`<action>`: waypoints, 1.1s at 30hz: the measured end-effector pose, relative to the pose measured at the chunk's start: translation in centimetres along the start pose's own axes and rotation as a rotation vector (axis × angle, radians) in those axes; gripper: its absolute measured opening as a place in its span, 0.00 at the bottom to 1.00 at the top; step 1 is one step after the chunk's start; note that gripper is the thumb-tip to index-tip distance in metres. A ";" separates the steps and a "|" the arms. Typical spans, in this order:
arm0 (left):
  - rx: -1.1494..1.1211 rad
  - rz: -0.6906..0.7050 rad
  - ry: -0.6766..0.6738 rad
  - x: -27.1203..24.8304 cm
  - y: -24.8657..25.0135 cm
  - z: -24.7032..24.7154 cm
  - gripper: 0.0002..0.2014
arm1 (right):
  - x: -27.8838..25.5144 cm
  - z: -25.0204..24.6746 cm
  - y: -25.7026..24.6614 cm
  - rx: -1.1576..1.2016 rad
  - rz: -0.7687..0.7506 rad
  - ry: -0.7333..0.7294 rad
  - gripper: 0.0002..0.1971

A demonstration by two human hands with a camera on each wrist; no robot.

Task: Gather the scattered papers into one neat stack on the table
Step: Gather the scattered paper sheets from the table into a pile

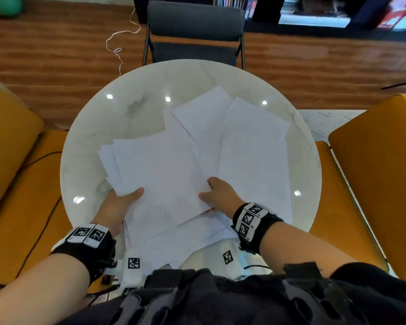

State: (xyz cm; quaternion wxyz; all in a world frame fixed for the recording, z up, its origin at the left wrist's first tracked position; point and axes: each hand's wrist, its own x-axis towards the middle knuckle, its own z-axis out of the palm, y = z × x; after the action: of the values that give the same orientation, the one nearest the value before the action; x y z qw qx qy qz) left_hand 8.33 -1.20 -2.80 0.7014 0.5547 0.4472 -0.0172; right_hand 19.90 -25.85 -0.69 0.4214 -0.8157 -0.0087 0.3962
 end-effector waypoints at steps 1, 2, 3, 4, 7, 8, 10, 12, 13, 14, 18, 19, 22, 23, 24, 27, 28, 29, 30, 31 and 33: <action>0.044 0.013 -0.009 0.5 -0.3 -0.2 0.41 | -0.2 0.1 0.0 -0.033 0.004 -0.021 0.12; 0.082 0.031 -0.017 1.3 -0.8 -0.4 0.39 | -0.3 -0.1 0.2 -0.087 -0.012 -0.007 0.13; 0.105 0.045 -0.025 1.7 -1.0 -0.5 0.37 | -0.3 -0.5 0.4 -0.155 -0.033 0.050 0.15; 0.111 0.049 -0.042 1.7 -0.9 -0.5 0.34 | -0.3 -1.3 0.8 -0.217 -0.040 0.159 0.17; 0.105 0.042 -0.059 1.3 -0.5 -0.2 0.26 | -0.5 -4.9 2.5 -0.347 0.099 0.597 0.30; 0.111 0.036 -0.063 1.3 -0.6 -0.1 0.25 | -0.7 -6.3 3.3 -0.344 0.208 0.687 0.36; 0.126 0.038 -0.054 1.3 -0.7 -0.1 0.24 | -1.5 -8.5 4.9 -0.259 0.445 0.740 0.46; 0.145 0.049 -0.033 1.2 -0.6 0.1 0.23 | -2.1 -9.7 6.2 -0.219 0.579 0.745 0.50; 0.155 0.051 -0.024 1.2 -0.6 0.1 0.22 | -2.1 -9.9 6.5 -0.226 0.604 0.749 0.51; 0.159 0.049 -0.022 1.3 -0.5 0.2 0.22 | -2.1 -10.0 6.7 -0.234 0.616 0.752 0.51; 0.167 0.048 -0.010 1.7 -0.6 0.1 0.22 | -1.5 -10.0 7.0 -0.130 0.678 0.735 0.49; 0.161 0.055 -0.010 1.8 -0.7 0.0 0.23 | -1.4 -10.0 7.1 -0.083 0.690 0.732 0.49; 0.164 0.048 -0.035 1.6 -0.7 -0.1 0.23 | -2.1 -9.9 7.2 -0.047 0.657 0.697 0.40; 0.168 0.053 -0.044 1.6 -0.7 -0.1 0.23 | -2.3 -9.8 7.3 -0.082 0.622 0.679 0.34; 0.171 0.053 -0.047 1.6 -0.8 -0.2 0.23 | -2.6 -9.8 7.3 -0.101 0.566 0.676 0.27; 0.175 0.039 -0.035 2.0 -1.0 -0.4 0.22 | -3.1 -9.9 7.4 -0.019 0.366 0.754 0.18; 0.177 0.031 -0.034 2.3 -1.0 -0.5 0.21 | -3.4 -9.9 7.0 0.024 0.308 0.798 0.17; 0.176 0.028 -0.041 2.4 -1.1 -0.5 0.19 | -3.7 -9.9 6.4 0.081 0.243 0.844 0.16; 0.171 0.027 -0.048 2.4 -1.0 -0.6 0.17 | -3.8 -9.9 5.7 0.153 0.176 0.880 0.16; 0.167 0.030 -0.051 2.6 -1.1 -0.6 0.16 | -4.1 -9.9 4.9 0.231 0.107 0.909 0.16; 0.159 0.009 -0.028 2.7 -1.2 -0.6 0.18 | -4.9 -9.9 3.1 0.406 -0.003 0.924 0.15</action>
State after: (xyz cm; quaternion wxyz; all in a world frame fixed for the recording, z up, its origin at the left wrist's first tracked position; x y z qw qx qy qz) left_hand 8.99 0.12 -5.43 0.6615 0.6101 0.4323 -0.0573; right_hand 22.06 -36.29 3.60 0.5322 -0.8073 0.2546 -0.0132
